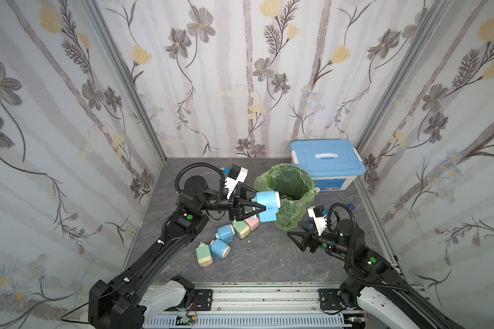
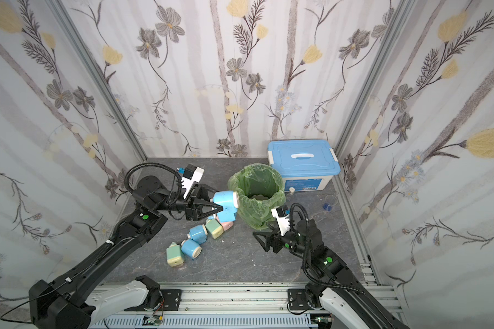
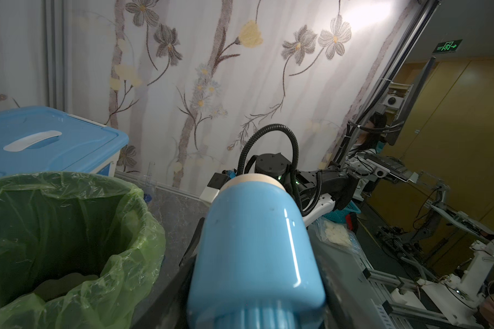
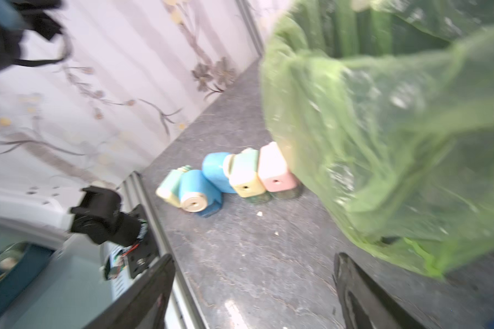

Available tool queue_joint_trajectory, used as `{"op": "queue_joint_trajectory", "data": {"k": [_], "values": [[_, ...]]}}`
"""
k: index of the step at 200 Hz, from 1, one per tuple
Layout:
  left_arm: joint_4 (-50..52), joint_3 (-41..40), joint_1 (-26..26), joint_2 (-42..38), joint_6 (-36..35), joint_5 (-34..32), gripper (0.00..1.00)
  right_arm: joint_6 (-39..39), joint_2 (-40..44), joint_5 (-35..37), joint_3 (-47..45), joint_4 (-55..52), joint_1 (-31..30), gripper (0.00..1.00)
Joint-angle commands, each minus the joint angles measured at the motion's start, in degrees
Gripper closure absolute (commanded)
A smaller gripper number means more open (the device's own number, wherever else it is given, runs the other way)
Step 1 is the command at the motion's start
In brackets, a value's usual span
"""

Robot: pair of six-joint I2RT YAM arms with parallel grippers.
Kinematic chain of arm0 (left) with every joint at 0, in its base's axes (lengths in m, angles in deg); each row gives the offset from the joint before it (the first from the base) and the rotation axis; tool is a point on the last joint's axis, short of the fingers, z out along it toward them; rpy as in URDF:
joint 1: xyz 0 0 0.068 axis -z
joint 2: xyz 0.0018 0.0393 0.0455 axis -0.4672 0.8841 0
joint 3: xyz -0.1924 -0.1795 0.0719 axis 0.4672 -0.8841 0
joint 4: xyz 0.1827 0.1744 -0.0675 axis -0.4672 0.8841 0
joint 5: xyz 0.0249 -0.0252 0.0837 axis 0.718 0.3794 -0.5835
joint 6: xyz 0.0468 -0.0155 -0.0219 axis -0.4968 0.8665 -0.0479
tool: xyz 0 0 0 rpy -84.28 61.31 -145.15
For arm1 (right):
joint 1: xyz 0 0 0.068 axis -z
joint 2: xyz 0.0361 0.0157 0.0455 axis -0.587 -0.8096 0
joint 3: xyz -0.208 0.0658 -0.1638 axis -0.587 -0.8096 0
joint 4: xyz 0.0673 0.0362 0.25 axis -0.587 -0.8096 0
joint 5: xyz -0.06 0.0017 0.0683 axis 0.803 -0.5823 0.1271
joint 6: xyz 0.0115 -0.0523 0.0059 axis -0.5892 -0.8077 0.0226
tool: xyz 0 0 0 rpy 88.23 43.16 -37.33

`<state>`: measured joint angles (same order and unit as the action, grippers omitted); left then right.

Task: Take out the pencil sharpener tray and clean the shavings
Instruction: Place the container at the center of the board, then adjust the pencil sharpener.

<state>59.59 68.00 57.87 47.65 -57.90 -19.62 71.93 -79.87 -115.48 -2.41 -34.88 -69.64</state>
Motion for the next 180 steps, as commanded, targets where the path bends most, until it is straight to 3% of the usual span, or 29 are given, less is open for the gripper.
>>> {"op": "queue_joint_trajectory", "data": {"k": [1,75,180], "values": [[2.55,1.22,0.84,-0.14,-4.11,4.85,0.61,-2.64,0.82,-11.31,4.19,4.30,-0.07,0.11],[17.50,5.17,4.44,1.83,-14.01,8.52,0.61,-0.18,-6.90,-20.39,17.18,8.52,-0.06,0.09],[23.43,6.82,5.42,2.80,-17.93,7.07,0.60,3.24,-16.66,-24.79,23.83,10.33,-1.32,0.10]]}}
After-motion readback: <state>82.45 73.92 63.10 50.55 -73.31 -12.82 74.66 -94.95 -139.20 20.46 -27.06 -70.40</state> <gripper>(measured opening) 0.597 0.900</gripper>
